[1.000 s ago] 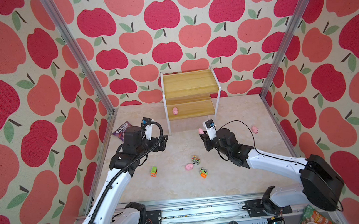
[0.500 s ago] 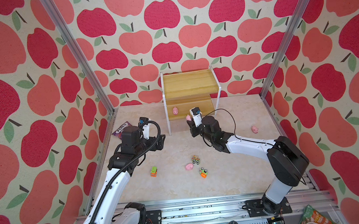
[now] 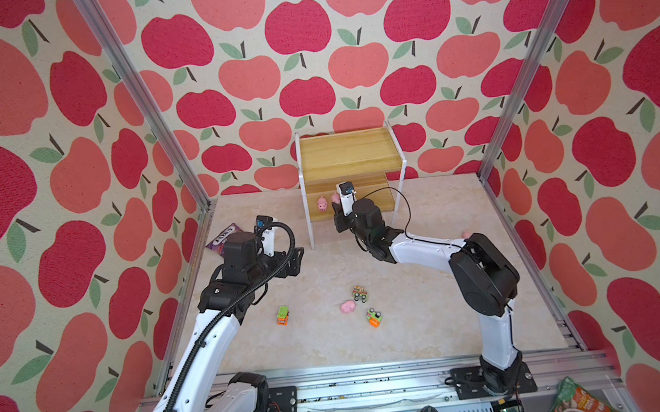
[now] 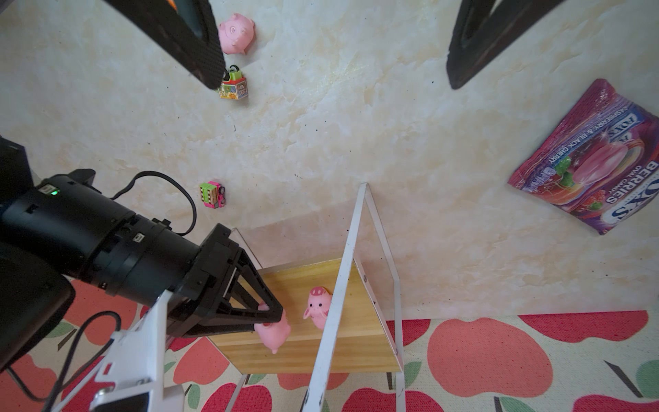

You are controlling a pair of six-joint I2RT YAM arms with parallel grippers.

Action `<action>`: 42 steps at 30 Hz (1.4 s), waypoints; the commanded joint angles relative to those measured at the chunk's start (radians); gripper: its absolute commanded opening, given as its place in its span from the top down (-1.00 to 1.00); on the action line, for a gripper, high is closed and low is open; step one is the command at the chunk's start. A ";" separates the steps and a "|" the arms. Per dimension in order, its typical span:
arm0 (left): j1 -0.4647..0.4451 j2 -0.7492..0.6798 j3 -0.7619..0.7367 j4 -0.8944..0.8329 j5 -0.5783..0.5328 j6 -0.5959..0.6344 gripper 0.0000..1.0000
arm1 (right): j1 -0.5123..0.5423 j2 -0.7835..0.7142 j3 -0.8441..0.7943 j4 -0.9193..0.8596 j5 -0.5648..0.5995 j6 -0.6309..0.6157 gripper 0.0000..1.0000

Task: Place and organize the plastic toys onto the shelf
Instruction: 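Carry the pig to the lower shelf with the right gripper while the left withdraws, then lower the pig beside the first pig and open the right gripper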

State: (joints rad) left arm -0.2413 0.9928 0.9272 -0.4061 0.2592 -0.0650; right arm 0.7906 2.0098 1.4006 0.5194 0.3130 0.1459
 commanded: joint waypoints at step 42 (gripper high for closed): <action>0.013 -0.004 0.015 0.028 0.020 -0.012 -0.99 | -0.016 -0.060 -0.015 -0.101 0.053 0.038 -0.38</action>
State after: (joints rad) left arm -0.2348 0.9947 0.9272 -0.4061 0.2699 -0.0650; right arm 0.7666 2.0159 1.4216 0.4244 0.3683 0.1696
